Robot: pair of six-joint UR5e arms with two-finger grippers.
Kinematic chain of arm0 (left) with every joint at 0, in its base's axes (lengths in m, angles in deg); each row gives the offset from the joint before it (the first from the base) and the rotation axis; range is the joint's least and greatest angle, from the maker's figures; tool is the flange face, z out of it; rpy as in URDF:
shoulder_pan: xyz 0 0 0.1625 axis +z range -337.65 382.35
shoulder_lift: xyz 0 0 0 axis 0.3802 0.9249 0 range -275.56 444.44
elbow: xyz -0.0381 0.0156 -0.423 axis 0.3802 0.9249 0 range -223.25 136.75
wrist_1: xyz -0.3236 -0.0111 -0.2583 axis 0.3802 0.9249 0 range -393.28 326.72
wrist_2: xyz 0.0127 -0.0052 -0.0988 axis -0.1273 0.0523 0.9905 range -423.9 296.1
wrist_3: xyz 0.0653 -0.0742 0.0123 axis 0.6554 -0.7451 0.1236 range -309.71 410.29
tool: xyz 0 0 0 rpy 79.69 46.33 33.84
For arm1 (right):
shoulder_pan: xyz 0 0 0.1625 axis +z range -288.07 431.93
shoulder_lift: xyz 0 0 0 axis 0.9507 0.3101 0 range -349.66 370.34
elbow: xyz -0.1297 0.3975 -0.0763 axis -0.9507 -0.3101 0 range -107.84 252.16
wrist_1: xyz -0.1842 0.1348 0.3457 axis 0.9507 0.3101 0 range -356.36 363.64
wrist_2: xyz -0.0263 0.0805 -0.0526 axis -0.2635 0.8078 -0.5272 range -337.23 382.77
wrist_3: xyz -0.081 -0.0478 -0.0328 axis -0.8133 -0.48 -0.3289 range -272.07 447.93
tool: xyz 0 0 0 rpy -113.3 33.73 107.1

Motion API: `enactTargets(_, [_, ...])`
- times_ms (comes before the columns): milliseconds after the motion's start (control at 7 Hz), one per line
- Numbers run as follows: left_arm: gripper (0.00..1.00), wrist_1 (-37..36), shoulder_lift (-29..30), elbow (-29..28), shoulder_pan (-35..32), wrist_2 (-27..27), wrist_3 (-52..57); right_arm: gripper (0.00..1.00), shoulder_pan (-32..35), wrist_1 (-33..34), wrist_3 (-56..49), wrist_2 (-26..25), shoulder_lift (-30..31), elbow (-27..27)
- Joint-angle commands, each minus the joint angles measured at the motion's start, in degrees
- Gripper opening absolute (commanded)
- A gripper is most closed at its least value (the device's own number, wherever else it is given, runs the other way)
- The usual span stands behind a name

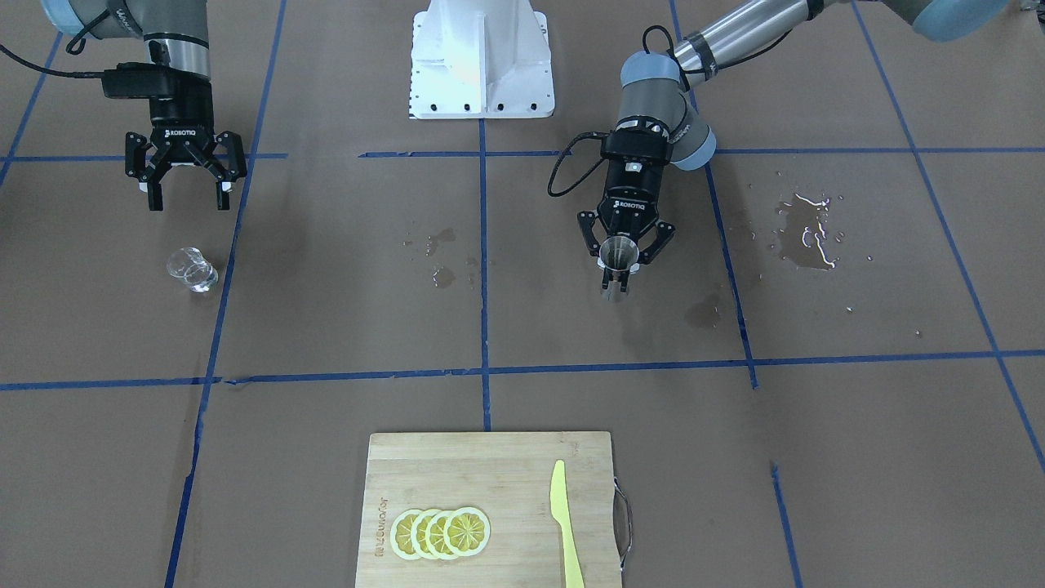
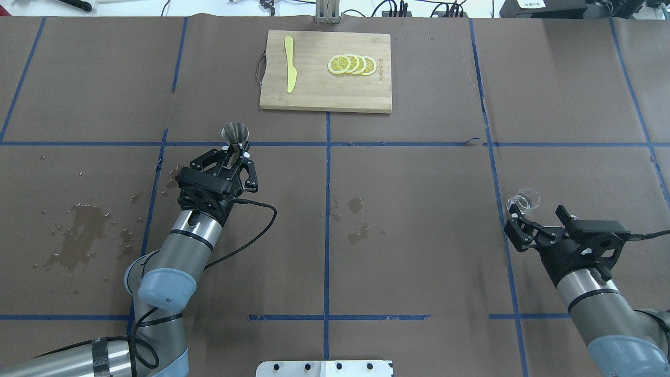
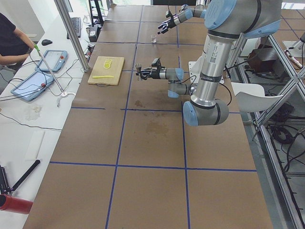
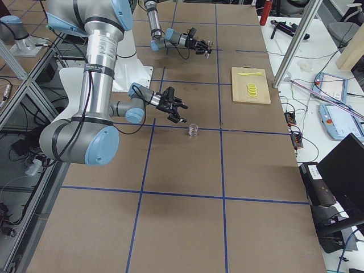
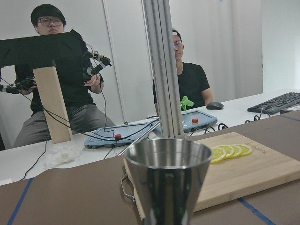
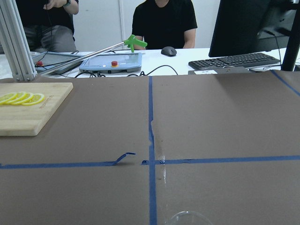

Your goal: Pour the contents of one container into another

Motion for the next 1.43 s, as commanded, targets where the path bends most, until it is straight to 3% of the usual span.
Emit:
enactTargets(0, [0.00, 0.00, 0.70, -0.55, -0.01, 0.01, 0.00, 0.99, -1.91, 0.01, 5.70, -7.16, -1.37, -6.05])
enactTargets(286, [0.00, -0.09, 0.87, -0.55, -0.01, 0.01, 0.00, 0.99, -1.91, 0.01, 5.71, -9.20, -4.46, -11.76])
enactTargets(571, [0.00, 0.00, 0.87, -0.55, -0.01, -0.08, -0.09, 0.99, -2.17, 0.01, 5.10, -9.12, -5.25, -13.45])
enactTargets(714, [0.00, 0.00, 0.87, -0.55, -0.01, -0.08, -0.09, 0.99, -2.00, 0.01, 4.83, -9.21, -8.56, -16.68])
enactTargets(1286, [0.00, 0.00, 0.87, -0.55, -0.10, -0.08, -0.09, 0.97, -0.78, 0.01, 4.92, -8.59, -9.21, -18.55])
